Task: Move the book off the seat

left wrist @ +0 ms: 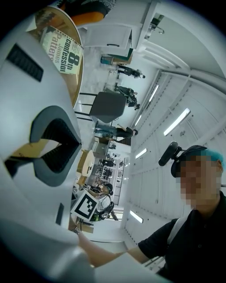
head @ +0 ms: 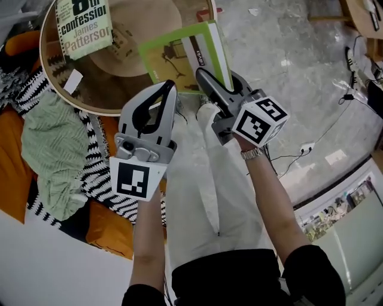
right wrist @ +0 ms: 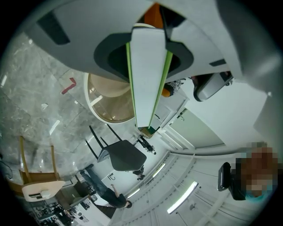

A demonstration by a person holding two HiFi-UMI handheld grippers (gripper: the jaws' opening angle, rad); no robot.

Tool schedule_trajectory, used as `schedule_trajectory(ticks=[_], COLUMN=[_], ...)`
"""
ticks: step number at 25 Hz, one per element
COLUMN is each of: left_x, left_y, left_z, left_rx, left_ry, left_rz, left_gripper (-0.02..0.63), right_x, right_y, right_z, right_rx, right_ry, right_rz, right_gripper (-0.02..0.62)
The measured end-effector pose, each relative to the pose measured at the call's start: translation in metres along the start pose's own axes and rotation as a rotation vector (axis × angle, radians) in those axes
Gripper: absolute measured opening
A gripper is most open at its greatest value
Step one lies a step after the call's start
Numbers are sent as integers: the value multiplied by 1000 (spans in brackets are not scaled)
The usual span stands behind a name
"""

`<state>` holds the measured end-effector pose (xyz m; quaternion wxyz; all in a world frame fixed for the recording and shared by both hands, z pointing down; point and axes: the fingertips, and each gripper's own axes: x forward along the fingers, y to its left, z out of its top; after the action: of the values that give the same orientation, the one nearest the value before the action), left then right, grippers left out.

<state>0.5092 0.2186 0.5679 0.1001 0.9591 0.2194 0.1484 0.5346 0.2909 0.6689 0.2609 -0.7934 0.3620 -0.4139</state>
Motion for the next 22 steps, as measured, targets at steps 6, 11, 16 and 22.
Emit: schedule_trajectory(ticks=[6,11,16,22], left_x=[1,0,0,1], left_y=[13,17,22,26], left_z=[-7,-11,-17,-22], left_rx=[-15,-25,-34,-40], left_ry=[-20,-20,-18,-13], left_rz=[31,35,42,52], left_gripper=[9,9,9,9], right_x=[20,33,41,45], right_y=[3,0,-9,-26], right_z=[-9,-10,-6,-8], right_rx=[-1,44,44,8], right_ry=[18,22,26,37], right_rz=[38,49,38,-2], right_gripper=[150,150,150,150])
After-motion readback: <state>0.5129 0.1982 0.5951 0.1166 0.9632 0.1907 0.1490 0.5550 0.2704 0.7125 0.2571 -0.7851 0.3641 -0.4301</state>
